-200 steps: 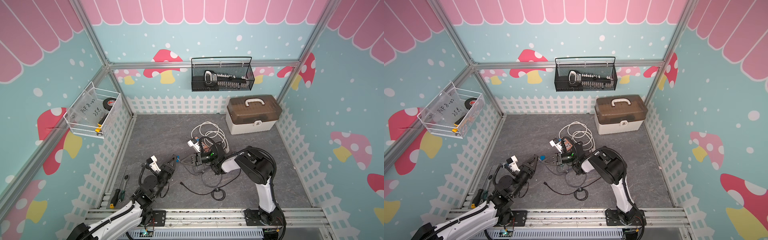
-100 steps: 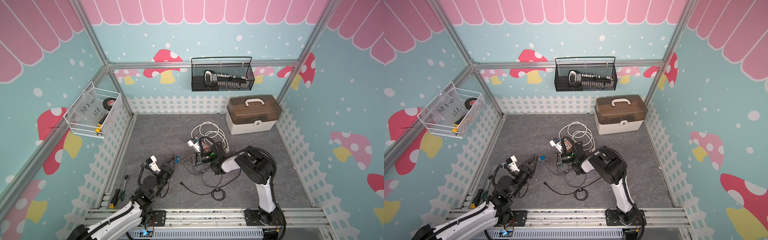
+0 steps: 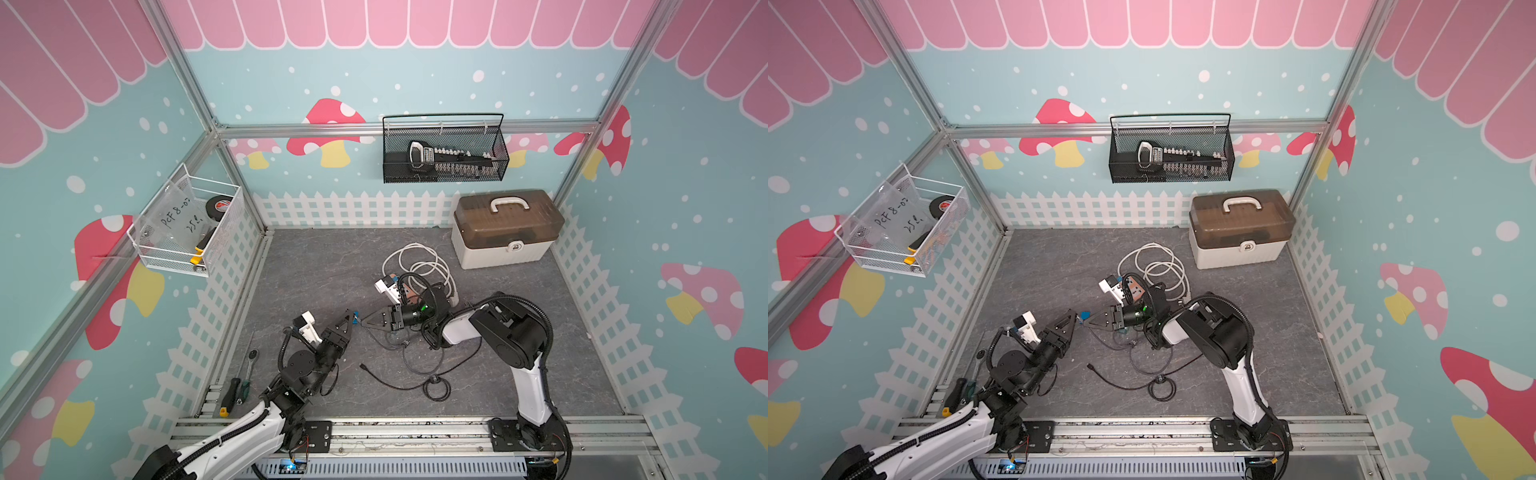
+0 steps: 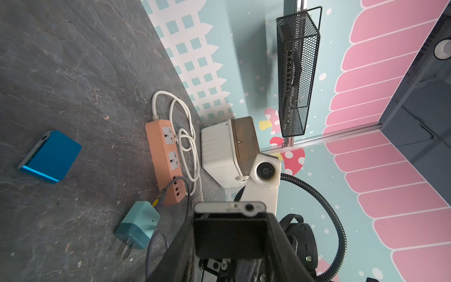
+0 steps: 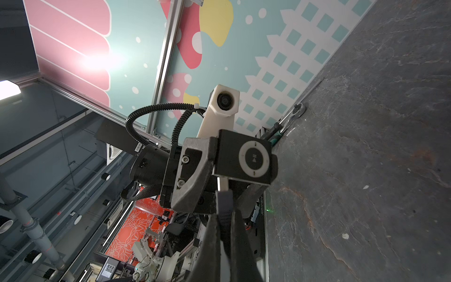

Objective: Charge mp3
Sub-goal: Insert the charging cable into the MP3 player.

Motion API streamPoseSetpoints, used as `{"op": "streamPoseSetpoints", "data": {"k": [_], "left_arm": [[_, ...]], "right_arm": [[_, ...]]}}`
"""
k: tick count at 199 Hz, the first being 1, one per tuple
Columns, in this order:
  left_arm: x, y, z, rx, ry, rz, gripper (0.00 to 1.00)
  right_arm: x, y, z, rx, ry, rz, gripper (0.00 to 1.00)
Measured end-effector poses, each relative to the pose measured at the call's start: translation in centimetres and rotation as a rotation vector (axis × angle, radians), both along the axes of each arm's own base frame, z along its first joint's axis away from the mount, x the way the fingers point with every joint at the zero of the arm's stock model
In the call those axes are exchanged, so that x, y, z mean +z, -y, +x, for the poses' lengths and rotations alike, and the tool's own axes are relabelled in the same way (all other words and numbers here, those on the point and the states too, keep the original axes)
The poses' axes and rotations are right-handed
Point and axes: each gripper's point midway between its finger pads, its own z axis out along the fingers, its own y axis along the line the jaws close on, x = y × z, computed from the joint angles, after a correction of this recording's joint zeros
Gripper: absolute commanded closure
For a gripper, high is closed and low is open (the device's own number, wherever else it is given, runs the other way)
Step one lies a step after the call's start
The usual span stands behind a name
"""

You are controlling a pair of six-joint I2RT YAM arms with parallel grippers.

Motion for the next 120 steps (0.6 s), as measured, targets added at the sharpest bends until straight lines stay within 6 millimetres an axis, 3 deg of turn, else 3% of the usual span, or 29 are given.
{"op": "streamPoseSetpoints", "data": {"k": [120], "left_arm": [[0.79, 0.23, -0.10, -0.013, 0.036, -0.001, 1.00]], "right_arm": [[0.62, 0.20, 0.26, 0.020, -0.048, -0.003, 1.00]]}}
